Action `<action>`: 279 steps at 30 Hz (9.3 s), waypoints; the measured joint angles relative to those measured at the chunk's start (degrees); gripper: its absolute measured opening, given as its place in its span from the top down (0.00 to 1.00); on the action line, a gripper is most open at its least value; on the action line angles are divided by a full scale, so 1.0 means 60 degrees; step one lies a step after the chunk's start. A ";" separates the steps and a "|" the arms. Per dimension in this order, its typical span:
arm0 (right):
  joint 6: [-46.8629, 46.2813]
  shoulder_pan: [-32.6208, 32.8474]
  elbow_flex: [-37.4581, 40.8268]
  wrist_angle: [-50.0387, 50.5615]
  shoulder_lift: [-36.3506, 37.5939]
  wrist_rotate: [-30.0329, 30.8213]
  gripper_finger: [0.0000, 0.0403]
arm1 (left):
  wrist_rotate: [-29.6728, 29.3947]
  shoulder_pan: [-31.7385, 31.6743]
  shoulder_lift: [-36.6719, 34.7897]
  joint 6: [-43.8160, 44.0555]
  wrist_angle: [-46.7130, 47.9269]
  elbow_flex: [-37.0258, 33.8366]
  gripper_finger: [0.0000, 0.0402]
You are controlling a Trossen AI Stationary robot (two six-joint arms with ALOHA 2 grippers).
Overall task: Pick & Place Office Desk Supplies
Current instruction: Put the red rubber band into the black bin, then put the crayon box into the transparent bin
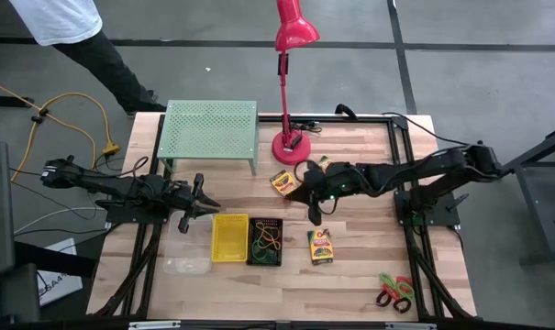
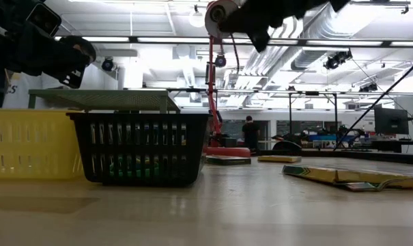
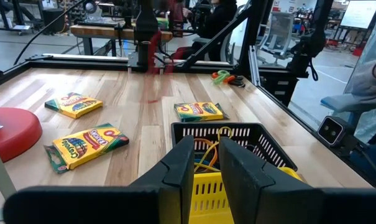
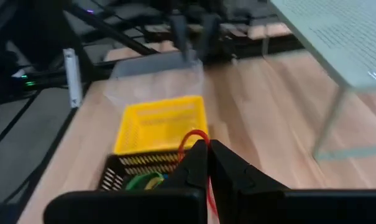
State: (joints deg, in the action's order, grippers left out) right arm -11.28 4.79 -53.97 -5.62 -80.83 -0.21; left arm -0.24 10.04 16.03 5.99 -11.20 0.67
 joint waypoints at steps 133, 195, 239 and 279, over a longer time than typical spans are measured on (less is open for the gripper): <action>-0.2665 -0.0105 -0.2278 0.4319 -0.2905 0.0980 0.83 | 0.0001 -0.0003 0.0044 -0.0002 -0.0117 0.0000 0.82; -0.4341 -0.0046 -0.2285 0.5327 -0.3007 0.4065 0.83 | 0.0000 -0.0001 0.0044 0.0000 -0.0146 0.0000 0.82; -0.2563 -0.0556 -0.2282 0.4745 -0.3477 0.4216 0.83 | -0.0001 0.0000 0.0042 -0.0001 -0.0215 0.0000 0.82; -0.2988 -0.0549 -0.2282 0.4851 -0.3477 0.4114 0.83 | -0.0100 -0.0324 0.0041 0.1117 -0.0179 0.0003 0.82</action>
State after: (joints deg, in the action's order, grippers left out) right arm -29.20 1.50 -67.66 23.49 -101.69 24.47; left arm -0.84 8.10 16.27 12.70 -12.27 0.69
